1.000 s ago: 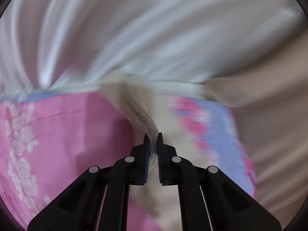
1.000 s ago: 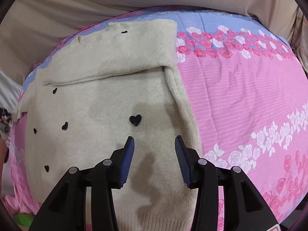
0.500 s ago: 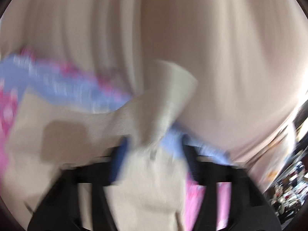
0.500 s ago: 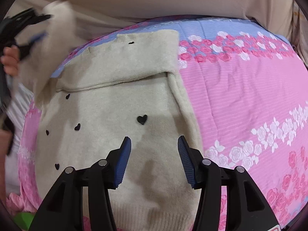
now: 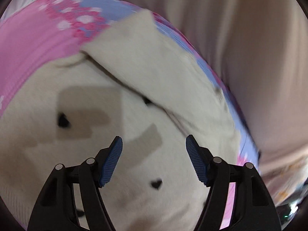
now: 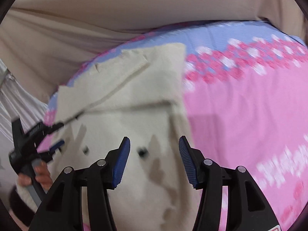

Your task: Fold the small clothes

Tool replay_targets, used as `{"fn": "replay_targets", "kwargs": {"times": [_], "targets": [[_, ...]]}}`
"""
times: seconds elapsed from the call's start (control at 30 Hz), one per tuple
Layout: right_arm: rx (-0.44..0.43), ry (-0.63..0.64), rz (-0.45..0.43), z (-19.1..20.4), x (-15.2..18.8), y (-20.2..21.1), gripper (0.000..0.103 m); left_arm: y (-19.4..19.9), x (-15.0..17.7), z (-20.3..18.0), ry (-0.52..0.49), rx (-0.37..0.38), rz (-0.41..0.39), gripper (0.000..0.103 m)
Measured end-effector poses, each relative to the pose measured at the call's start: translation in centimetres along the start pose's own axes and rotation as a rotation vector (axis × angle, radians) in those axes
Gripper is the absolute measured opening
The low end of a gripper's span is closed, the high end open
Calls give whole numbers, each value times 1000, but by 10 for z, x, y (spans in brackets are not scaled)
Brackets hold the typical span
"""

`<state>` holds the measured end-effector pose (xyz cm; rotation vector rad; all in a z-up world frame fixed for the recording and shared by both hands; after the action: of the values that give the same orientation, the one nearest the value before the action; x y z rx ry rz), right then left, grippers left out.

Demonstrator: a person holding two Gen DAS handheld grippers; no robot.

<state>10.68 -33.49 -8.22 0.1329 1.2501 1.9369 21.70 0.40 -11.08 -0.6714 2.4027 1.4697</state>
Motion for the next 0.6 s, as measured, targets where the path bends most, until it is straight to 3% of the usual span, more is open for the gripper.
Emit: {"fn": "replay_targets", "kwargs": {"times": [0.07,0.2,0.33,0.37,0.4,0.43,0.47,0.6], "targets": [[-34,-32,9,19,-33,-27,55,1,-21,21,76,6,-21,66],[-17,-84,11,42,-82,-86,57,-5,-61,64,181,-12,-60,66],[27,-187,51,45,-98,-146,57,-29,-78,91,246,-16,-33,64],[12,-206,48,49,-100,-153,46,-31,-82,96,256,-16,-27,56],[-6,-204,42,53,-99,-154,32,-35,-87,100,266,-8,-21,39],[-26,-197,30,60,-101,-152,8,-37,-91,101,266,8,-18,28],[-59,-196,-8,66,-104,-142,8,-37,-97,101,261,11,-19,13],[-183,-211,-205,70,-105,-57,7,-25,-113,100,214,0,-83,8]]}}
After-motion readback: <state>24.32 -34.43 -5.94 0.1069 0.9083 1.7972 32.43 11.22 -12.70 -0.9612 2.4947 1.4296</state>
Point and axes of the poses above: each gripper's, at about its wrist camera, not at the fingertips, and y roughly against the way its jaws point, z to its left, x to its underside, the point moved 6 cm from there along -y, roughly the way its jaws point, and after that the axes turned 12 degrees about -y, right-handed, at the moved point
